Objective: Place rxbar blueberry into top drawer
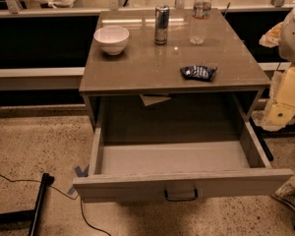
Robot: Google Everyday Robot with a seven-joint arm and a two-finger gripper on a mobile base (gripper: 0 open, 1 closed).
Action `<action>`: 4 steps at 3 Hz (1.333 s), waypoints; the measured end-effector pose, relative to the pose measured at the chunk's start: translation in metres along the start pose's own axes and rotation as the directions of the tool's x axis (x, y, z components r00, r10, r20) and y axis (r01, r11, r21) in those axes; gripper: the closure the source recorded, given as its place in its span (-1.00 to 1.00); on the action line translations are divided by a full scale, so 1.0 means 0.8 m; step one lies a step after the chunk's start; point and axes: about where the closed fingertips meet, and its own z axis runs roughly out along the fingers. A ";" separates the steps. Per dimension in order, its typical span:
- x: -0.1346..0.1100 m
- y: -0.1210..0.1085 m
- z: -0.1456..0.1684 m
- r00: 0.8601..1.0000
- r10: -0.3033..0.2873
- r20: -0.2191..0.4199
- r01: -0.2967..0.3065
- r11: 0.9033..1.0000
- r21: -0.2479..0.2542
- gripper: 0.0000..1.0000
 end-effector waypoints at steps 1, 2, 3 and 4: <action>0.000 0.000 0.000 1.000 0.000 0.000 0.000 1.000 0.000 -1.00; 0.002 -0.002 0.000 0.999 0.025 0.040 -0.024 1.000 -0.017 -1.00; -0.006 -0.045 0.016 0.992 0.033 0.124 -0.028 0.999 -0.036 -1.00; -0.018 -0.114 0.048 0.971 0.055 0.234 -0.045 0.998 -0.045 -1.00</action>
Offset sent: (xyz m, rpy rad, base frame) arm 0.0028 -0.0080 -0.0032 0.1669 0.0551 -0.0322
